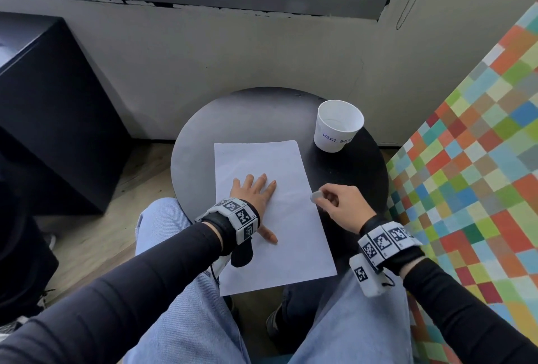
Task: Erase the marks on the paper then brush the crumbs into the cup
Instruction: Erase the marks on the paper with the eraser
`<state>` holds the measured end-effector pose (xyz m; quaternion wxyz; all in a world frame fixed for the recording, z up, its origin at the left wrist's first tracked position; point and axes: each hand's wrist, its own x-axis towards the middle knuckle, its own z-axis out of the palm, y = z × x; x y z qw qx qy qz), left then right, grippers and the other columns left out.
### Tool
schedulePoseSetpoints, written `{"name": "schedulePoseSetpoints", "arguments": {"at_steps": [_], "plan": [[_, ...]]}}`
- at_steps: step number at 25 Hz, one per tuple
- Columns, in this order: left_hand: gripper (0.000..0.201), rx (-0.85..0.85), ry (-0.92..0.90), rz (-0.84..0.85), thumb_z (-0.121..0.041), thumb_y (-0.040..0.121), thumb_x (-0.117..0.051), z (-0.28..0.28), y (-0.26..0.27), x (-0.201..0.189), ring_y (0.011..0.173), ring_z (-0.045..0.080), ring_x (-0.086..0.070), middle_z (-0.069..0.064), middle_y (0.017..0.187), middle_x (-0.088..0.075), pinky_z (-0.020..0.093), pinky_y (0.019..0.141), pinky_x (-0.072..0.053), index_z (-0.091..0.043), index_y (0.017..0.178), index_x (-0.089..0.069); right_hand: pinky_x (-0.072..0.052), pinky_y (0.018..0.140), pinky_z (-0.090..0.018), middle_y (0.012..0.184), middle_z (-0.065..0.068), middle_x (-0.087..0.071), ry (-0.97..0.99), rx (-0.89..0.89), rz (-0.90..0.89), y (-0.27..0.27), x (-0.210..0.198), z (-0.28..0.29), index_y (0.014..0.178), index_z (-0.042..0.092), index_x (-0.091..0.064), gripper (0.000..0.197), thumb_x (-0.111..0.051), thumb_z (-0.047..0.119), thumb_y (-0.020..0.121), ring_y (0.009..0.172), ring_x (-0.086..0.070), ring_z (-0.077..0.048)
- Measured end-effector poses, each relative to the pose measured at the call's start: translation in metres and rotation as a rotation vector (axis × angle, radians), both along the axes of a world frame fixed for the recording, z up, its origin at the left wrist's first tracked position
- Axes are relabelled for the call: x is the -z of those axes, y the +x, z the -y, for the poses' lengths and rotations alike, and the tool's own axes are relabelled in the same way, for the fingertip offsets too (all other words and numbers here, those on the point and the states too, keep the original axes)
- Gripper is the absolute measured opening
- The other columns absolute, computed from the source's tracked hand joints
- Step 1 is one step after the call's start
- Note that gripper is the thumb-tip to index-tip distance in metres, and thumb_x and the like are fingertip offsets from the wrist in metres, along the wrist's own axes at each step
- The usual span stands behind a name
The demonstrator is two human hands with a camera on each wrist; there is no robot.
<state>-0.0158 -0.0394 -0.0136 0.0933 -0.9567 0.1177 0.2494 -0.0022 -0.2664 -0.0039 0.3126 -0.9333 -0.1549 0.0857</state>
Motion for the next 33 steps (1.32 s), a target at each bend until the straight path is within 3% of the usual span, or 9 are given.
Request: {"name": "schedulePoseSetpoints", "arguments": {"at_steps": [4, 9, 13, 16, 19, 23, 26, 30, 33], "plan": [[0.138, -0.002, -0.002, 0.001, -0.086, 0.058, -0.066, -0.001, -0.001, 0.001, 0.148, 0.033, -0.005, 0.004, 0.165, 0.006, 0.052, 0.117, -0.015, -0.024, 0.157, 0.008, -0.04, 0.058, -0.018, 0.063, 0.001, -0.059, 0.004, -0.028, -0.026, -0.017, 0.017, 0.001, 0.076, 0.015, -0.066, 0.016, -0.067, 0.027, 0.086, 0.055, -0.046, -0.006], [0.139, -0.001, 0.026, 0.004, -0.086, 0.058, -0.066, 0.001, -0.001, -0.001, 0.148, 0.033, -0.005, 0.005, 0.164, 0.005, 0.052, 0.117, -0.015, -0.023, 0.157, 0.009, -0.034, 0.062, -0.017, 0.065, 0.011, -0.052, -0.084, -0.333, 0.046, -0.04, 0.023, -0.017, 0.076, 0.012, -0.066, 0.017, -0.063, 0.025, 0.087, 0.061, -0.044, -0.006], [0.139, -0.002, 0.03, 0.001, -0.086, 0.059, -0.066, 0.003, 0.0, 0.0, 0.148, 0.034, -0.004, 0.006, 0.164, 0.005, 0.052, 0.117, -0.014, -0.022, 0.157, 0.01, -0.04, 0.064, -0.026, 0.066, 0.004, -0.054, -0.098, -0.263, 0.115, -0.029, 0.022, -0.016, 0.075, 0.009, -0.065, 0.02, -0.06, 0.024, 0.086, 0.063, -0.045, -0.012], [0.139, -0.003, 0.036, 0.002, -0.086, 0.058, -0.065, 0.003, -0.001, -0.002, 0.148, 0.033, -0.005, 0.005, 0.164, 0.005, 0.052, 0.116, -0.014, -0.022, 0.157, 0.009, -0.038, 0.065, -0.022, 0.071, -0.001, -0.062, -0.135, -0.392, 0.065, -0.036, 0.02, -0.022, 0.08, 0.01, -0.068, 0.018, -0.062, 0.026, 0.086, 0.063, -0.046, -0.01], [0.14, -0.002, 0.02, 0.008, -0.086, 0.057, -0.066, 0.003, 0.0, -0.001, 0.148, 0.033, -0.006, 0.005, 0.164, 0.003, 0.051, 0.116, -0.015, -0.022, 0.157, 0.008, -0.044, 0.061, -0.027, 0.062, 0.001, -0.058, -0.109, -0.246, 0.124, -0.026, 0.018, -0.017, 0.07, 0.01, -0.065, 0.02, -0.063, 0.024, 0.084, 0.059, -0.049, -0.014], [0.14, -0.004, 0.038, -0.001, -0.087, 0.058, -0.065, 0.004, -0.001, -0.003, 0.148, 0.033, -0.006, 0.006, 0.164, 0.003, 0.051, 0.116, -0.015, -0.021, 0.157, 0.009, -0.039, 0.06, -0.017, 0.065, 0.001, -0.06, -0.126, -0.385, 0.08, -0.036, 0.018, -0.023, 0.074, 0.011, -0.068, 0.017, -0.065, 0.023, 0.084, 0.058, -0.047, -0.009], [0.14, 0.0, 0.044, -0.003, -0.086, 0.059, -0.065, 0.004, -0.001, -0.004, 0.148, 0.034, -0.005, 0.006, 0.164, 0.004, 0.051, 0.116, -0.015, -0.021, 0.157, 0.009, -0.043, 0.061, -0.026, 0.061, 0.001, -0.059, -0.128, -0.289, 0.134, -0.027, 0.016, -0.018, 0.068, 0.01, -0.065, 0.019, -0.065, 0.022, 0.083, 0.058, -0.048, -0.012], [0.14, -0.005, 0.041, -0.013, -0.086, 0.059, -0.065, 0.004, -0.002, -0.005, 0.148, 0.034, -0.005, 0.006, 0.164, 0.005, 0.051, 0.116, -0.015, -0.021, 0.157, 0.009, -0.038, 0.061, -0.018, 0.064, 0.001, -0.062, -0.131, -0.397, 0.079, -0.034, 0.015, -0.021, 0.074, 0.011, -0.069, 0.015, -0.067, 0.022, 0.083, 0.058, -0.046, -0.007], [0.139, -0.004, 0.033, -0.02, -0.086, 0.059, -0.065, 0.004, 0.0, -0.005, 0.149, 0.034, -0.003, 0.006, 0.164, 0.006, 0.051, 0.117, -0.014, -0.021, 0.157, 0.01, -0.039, 0.061, -0.022, 0.062, 0.001, -0.061, -0.107, -0.305, 0.118, -0.028, 0.013, -0.022, 0.072, 0.01, -0.067, 0.017, -0.066, 0.022, 0.084, 0.057, -0.046, -0.009]]}}
